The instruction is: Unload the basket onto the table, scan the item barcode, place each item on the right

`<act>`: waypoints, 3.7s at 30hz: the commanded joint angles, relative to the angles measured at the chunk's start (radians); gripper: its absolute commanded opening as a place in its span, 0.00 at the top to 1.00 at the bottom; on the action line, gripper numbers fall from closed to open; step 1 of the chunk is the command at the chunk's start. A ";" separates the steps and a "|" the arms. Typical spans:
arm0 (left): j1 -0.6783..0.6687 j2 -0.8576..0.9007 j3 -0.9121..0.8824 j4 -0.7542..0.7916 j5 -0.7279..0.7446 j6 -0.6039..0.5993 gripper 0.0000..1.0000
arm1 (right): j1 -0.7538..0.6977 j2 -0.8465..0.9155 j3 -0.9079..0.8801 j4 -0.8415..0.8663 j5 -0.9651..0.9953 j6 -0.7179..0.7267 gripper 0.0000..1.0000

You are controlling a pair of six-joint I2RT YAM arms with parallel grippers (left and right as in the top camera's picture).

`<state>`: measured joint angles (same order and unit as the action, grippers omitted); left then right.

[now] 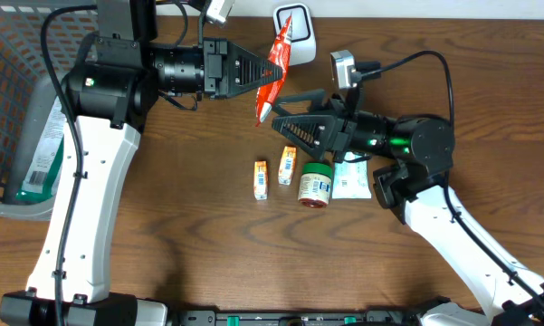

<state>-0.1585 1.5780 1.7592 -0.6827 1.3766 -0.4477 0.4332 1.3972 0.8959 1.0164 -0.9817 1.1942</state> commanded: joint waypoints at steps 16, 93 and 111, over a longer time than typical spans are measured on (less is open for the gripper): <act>0.000 0.004 -0.003 0.003 -0.001 0.010 0.92 | 0.069 -0.005 0.007 0.016 0.182 0.008 0.49; 0.000 0.004 -0.008 -0.193 -0.934 0.063 0.47 | -0.353 -0.047 0.129 -1.833 0.941 -0.947 0.99; 0.000 0.004 -0.019 -0.274 -1.031 0.141 0.46 | -0.338 0.256 0.115 -1.867 1.006 -0.990 0.99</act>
<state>-0.1593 1.5780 1.7561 -0.9493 0.3599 -0.3523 0.0818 1.6226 1.0016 -0.8513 0.0055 0.2207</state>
